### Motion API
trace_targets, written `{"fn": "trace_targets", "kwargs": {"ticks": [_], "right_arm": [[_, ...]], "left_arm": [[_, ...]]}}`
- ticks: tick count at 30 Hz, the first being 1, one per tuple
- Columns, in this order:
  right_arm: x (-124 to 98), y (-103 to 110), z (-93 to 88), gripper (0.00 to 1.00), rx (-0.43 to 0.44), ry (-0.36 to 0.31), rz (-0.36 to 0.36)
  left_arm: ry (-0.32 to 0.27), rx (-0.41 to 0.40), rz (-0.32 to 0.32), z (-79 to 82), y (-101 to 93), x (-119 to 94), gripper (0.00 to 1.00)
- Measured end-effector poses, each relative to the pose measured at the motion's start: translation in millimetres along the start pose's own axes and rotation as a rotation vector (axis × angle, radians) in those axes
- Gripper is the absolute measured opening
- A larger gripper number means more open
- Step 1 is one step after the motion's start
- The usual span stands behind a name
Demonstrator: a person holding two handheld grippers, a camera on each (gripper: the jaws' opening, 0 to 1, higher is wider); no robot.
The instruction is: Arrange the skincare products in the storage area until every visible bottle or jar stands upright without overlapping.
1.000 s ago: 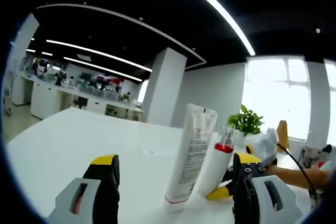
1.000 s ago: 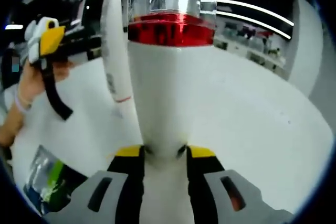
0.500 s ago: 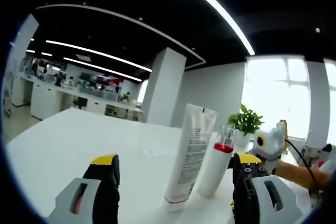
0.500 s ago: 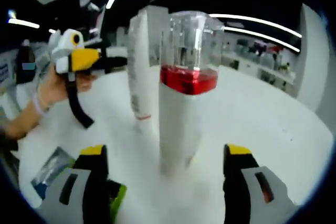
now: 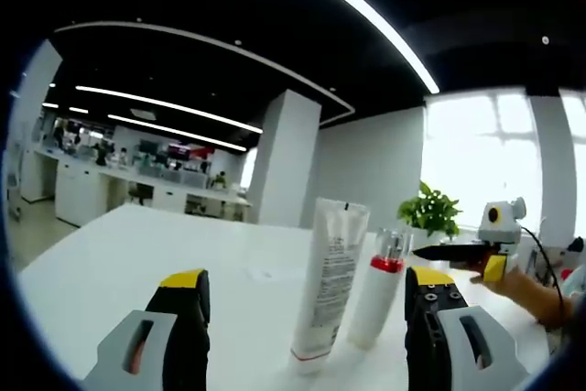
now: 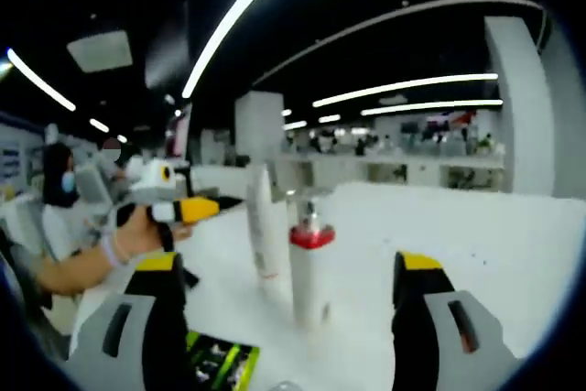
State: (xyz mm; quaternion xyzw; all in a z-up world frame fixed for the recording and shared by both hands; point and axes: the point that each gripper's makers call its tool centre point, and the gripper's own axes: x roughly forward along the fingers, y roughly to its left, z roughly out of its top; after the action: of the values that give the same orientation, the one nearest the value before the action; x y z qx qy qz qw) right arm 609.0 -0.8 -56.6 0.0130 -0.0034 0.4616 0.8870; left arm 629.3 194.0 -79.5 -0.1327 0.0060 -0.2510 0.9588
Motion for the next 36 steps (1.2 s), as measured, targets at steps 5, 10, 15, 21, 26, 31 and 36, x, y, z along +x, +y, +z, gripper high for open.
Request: {"fn": "trace_targets", "kwargs": {"ticks": [5,10,15,21,26,31,36], "right_arm": [[-20,-5,19.1,0.94,-0.040,-0.106,-0.008],[-33,-18,6.9,1.00,-0.145,-0.023,-0.043],[-51,-11,-10.8,1.00,-0.223,0.067,0.032],[-76,-27,-23.6,0.85,-0.228,0.115,0.097],[-103,-17,-44.2,0.97,-0.172,0.163,0.265],[-133,-36,-86.5,0.92,-0.160,0.295,0.304],[-142,-57,-101.7,0.76,-0.173,0.326,0.274]], "left_arm": [[-0.014,-0.010,0.010,3.7,4.5,-1,0.90],[-0.016,-0.015,0.015,4.0,6.5,-2,0.90],[0.026,-0.019,-0.042,-2.0,-1.6,-2,0.91],[0.007,-0.078,-0.056,-1.5,0.9,-1,0.95],[0.007,-0.088,-0.033,-4.9,6.8,-2,0.95],[0.013,-0.089,-0.030,-10.4,6.8,3,0.95],[0.045,-0.058,-0.025,-19.8,7.0,11,0.95]]}}
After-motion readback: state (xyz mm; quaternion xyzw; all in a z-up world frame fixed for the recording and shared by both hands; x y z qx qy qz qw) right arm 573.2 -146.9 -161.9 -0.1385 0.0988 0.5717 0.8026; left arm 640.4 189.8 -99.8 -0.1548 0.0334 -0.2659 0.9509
